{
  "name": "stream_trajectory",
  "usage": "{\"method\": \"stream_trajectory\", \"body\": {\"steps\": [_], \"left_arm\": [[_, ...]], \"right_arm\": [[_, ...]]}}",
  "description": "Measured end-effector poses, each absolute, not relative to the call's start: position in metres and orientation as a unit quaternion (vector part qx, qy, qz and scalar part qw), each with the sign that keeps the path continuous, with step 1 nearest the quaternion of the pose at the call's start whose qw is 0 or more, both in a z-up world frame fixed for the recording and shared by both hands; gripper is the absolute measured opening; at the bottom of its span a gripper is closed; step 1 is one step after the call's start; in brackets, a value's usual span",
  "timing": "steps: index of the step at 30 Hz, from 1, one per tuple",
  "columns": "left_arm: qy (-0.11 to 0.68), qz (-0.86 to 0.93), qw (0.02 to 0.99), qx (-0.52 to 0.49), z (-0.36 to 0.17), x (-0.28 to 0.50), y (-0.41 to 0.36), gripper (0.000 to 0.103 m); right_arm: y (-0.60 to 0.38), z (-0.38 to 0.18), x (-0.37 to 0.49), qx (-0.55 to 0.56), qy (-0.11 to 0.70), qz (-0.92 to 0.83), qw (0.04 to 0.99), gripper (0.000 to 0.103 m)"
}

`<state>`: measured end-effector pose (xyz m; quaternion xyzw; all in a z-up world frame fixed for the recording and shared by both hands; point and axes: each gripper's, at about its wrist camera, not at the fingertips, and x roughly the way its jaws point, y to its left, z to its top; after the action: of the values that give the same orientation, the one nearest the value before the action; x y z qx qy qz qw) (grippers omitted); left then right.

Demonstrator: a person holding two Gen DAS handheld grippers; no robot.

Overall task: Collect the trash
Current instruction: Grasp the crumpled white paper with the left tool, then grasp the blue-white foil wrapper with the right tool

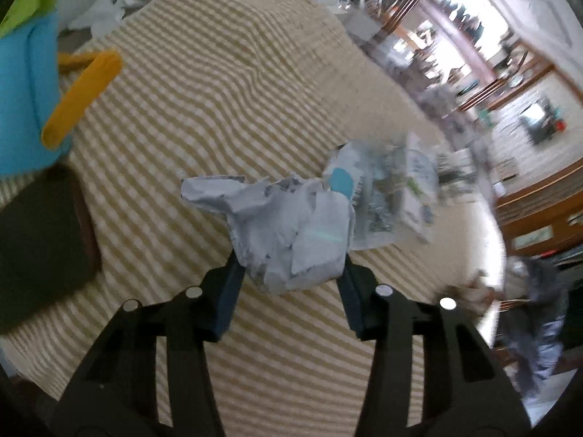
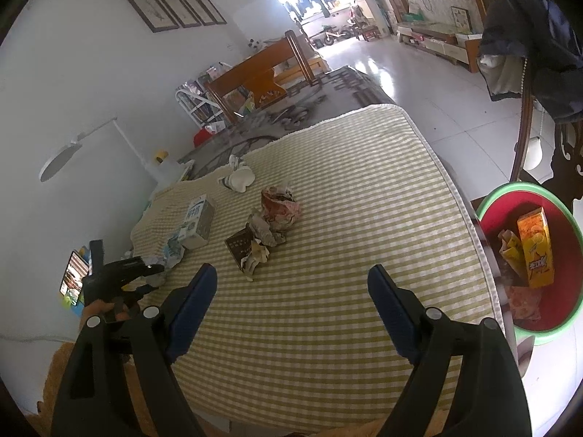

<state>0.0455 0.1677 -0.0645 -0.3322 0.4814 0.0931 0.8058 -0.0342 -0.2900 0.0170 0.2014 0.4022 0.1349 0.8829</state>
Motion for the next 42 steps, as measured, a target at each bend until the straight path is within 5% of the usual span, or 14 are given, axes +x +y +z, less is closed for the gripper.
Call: {"method": "stream_trajectory", "body": {"steps": [6, 14, 21, 29, 42], "left_arm": [[0.435, 0.01, 0.836, -0.334, -0.04, -0.002, 0.125, 0.047], [0.5, -0.071, 0.814, -0.287, -0.065, -0.019, 0.062, 0.047], [0.502, -0.078, 0.803, -0.312, -0.071, -0.008, 0.071, 0.047], [0.501, -0.085, 0.793, -0.335, -0.076, -0.01, 0.068, 0.048], [0.494, -0.062, 0.764, -0.41, -0.089, -0.017, 0.098, 0.049]], "right_arm": [[-0.28, 0.015, -0.028, 0.174, 0.418, 0.128, 0.882, 0.082], [-0.244, 0.016, 0.009, 0.169, 0.433, 0.147, 0.873, 0.082], [-0.129, 0.033, 0.065, 0.079, 0.453, 0.234, 0.856, 0.082], [-0.003, -0.019, 0.117, -0.042, 0.563, 0.312, 0.764, 0.082], [0.046, -0.069, 0.144, -0.132, 0.622, 0.332, 0.696, 0.08]]}}
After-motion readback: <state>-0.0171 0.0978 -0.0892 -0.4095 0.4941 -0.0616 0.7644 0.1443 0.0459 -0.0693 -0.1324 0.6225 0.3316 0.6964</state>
